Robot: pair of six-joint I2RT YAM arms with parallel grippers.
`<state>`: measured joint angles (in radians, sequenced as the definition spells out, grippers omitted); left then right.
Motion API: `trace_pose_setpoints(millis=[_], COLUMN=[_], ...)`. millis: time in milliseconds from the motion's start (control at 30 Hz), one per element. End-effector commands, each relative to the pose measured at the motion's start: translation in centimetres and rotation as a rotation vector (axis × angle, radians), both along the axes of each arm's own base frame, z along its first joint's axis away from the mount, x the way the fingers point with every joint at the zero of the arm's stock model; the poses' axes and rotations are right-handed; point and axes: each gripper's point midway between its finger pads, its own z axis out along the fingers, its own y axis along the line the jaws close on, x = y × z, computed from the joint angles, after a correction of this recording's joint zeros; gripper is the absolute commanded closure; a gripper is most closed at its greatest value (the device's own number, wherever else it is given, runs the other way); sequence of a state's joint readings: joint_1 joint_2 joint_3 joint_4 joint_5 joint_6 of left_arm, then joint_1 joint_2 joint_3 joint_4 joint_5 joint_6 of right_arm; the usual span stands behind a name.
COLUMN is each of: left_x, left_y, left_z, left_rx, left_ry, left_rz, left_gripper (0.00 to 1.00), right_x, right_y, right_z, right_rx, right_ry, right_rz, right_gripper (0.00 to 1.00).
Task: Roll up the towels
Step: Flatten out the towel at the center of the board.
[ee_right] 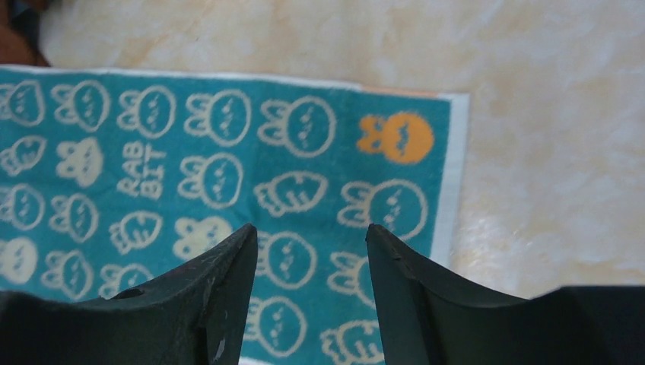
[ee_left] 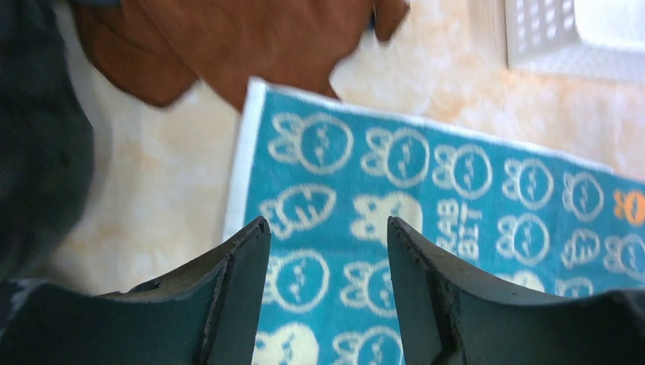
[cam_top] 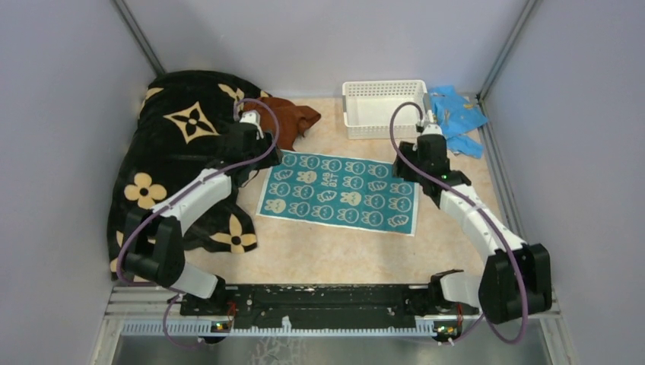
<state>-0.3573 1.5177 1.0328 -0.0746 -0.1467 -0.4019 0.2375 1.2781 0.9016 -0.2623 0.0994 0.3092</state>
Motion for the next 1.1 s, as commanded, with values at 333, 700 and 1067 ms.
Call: trace_pose_setpoints(millis=[333, 700, 1067], left_x=[-9.3, -15.2, -8.3], left_y=[-1.4, 0.9, 1.9], left_z=[-11.6, -12.5, -2.3], left_rx=[-0.105, -0.103, 0.095], left_ry=[0.380, 0.470, 0.216], left_rz=[-0.107, -0.049, -0.125], left_gripper=[0.35, 0.35, 0.23], right_x=[-9.6, -14.6, -5.9], right_y=[3.7, -0.1, 1.5], right_z=[-8.5, -12.7, 0.3], right_rx=[0.300, 0.237, 0.159], right_ry=[0.309, 0.466, 0.119], right_rz=[0.058, -0.170, 0.066], right_gripper=[0.37, 0.31, 0.31])
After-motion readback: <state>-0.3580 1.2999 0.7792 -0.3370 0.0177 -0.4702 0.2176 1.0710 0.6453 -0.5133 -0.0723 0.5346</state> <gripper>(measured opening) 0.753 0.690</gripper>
